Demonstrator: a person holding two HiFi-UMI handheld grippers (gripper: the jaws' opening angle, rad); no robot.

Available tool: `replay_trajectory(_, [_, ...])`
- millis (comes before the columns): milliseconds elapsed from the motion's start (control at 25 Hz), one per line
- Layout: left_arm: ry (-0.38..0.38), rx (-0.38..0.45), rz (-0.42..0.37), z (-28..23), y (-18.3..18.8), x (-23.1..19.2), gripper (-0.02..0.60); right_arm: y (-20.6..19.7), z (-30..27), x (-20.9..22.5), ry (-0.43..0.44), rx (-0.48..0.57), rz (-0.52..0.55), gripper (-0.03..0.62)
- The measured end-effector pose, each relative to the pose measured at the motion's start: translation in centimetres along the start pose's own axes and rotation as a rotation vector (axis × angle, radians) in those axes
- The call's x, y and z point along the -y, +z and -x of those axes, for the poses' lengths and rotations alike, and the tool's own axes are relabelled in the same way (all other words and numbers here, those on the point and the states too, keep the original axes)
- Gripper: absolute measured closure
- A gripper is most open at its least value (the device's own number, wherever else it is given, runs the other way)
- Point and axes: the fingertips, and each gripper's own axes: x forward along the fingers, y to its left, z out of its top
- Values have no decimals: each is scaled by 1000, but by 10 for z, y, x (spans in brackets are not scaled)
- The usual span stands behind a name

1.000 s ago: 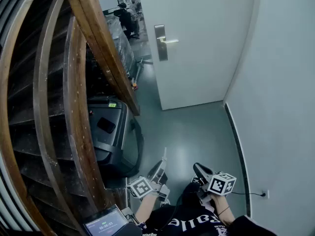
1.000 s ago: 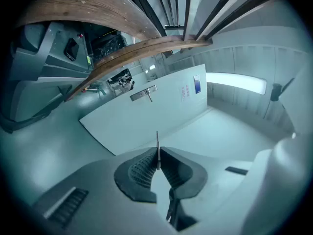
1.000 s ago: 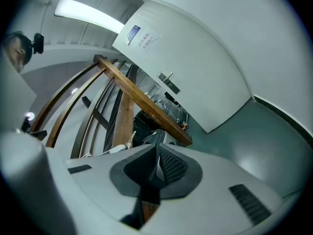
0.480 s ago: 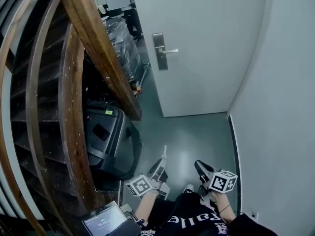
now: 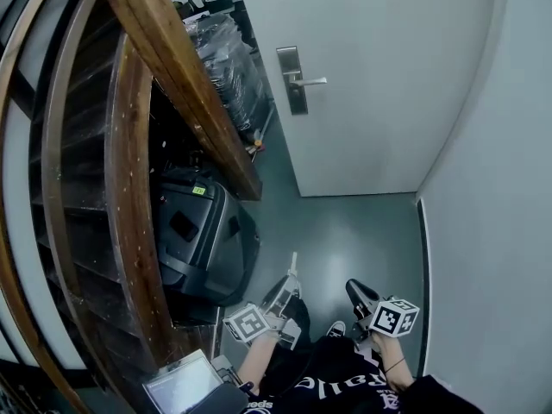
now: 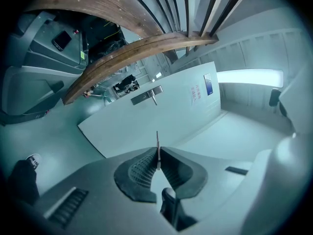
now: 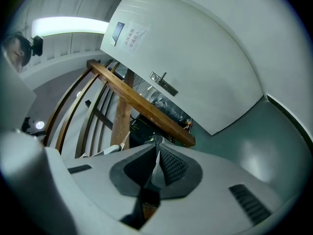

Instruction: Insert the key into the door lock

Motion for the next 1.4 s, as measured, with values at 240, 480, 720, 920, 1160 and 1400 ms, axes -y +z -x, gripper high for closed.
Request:
replay_trajectory(240, [14,-7,21,-41,37,-30,557,25,-43,14,-22,7,1,560])
replay_trajectory(480, [-64,-45,15,-112,104,-43,557,79,-112,21,-44,37,16,560])
replay_trajectory(720, [-138,-90,0,-184,180,-55,557,145,-196,23,-62,85,22,560])
replay_trajectory(920, [-185,-118,16,-233,230,-66,557,183,-237,27,-103,129,20,560])
replay_trajectory(1160, [-183,-127,42,-278,263,-85,557,204,-246,48,-184,166,0,560])
replay_trajectory(1400, [-177,-107,33,-328,287,-90,557,232,-252,66,-202,164,-3,560])
